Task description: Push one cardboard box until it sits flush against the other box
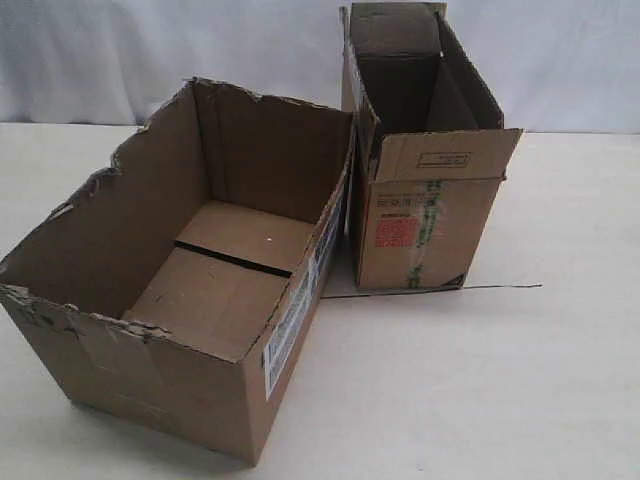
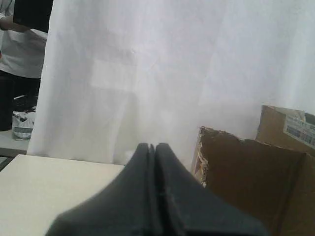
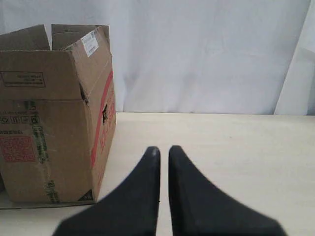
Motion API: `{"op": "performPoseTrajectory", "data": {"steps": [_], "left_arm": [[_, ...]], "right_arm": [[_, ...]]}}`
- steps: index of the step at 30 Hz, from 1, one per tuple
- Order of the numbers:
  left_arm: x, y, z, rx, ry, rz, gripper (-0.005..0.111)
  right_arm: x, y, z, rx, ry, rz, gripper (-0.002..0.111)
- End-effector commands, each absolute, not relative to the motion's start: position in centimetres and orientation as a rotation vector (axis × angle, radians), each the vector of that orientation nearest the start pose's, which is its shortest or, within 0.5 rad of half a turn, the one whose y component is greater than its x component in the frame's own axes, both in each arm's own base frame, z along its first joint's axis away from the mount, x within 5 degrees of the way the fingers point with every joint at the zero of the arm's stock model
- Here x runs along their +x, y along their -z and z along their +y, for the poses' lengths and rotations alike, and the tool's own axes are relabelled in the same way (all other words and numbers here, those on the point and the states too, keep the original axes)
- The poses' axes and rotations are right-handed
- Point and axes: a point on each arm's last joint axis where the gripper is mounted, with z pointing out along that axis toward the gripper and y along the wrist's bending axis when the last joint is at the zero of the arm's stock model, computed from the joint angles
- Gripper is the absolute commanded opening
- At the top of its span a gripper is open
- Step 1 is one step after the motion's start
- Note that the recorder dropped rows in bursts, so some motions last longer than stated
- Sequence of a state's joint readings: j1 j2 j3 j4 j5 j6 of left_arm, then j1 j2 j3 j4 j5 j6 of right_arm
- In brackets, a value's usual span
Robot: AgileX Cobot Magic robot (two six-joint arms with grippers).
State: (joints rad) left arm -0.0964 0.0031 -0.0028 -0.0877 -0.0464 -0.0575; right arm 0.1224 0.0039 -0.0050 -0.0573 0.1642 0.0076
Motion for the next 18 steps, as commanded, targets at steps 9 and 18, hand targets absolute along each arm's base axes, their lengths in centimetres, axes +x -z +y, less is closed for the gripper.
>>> {"op": "performPoseTrajectory", "data": {"steps": [9, 18], "left_arm": [[5.4, -22.6, 0.3, -0.737, 0.945, 1.198, 0.0], [5.9, -28.9, -1.4, -0.228, 0.54, 1.523, 0.0]], "right_arm": [[5.6, -19.8, 0.5, -0.131, -0.038, 1.647, 0.005], [5.6, -19.8, 0.5, -0.131, -0.038, 1.647, 0.005]]}}
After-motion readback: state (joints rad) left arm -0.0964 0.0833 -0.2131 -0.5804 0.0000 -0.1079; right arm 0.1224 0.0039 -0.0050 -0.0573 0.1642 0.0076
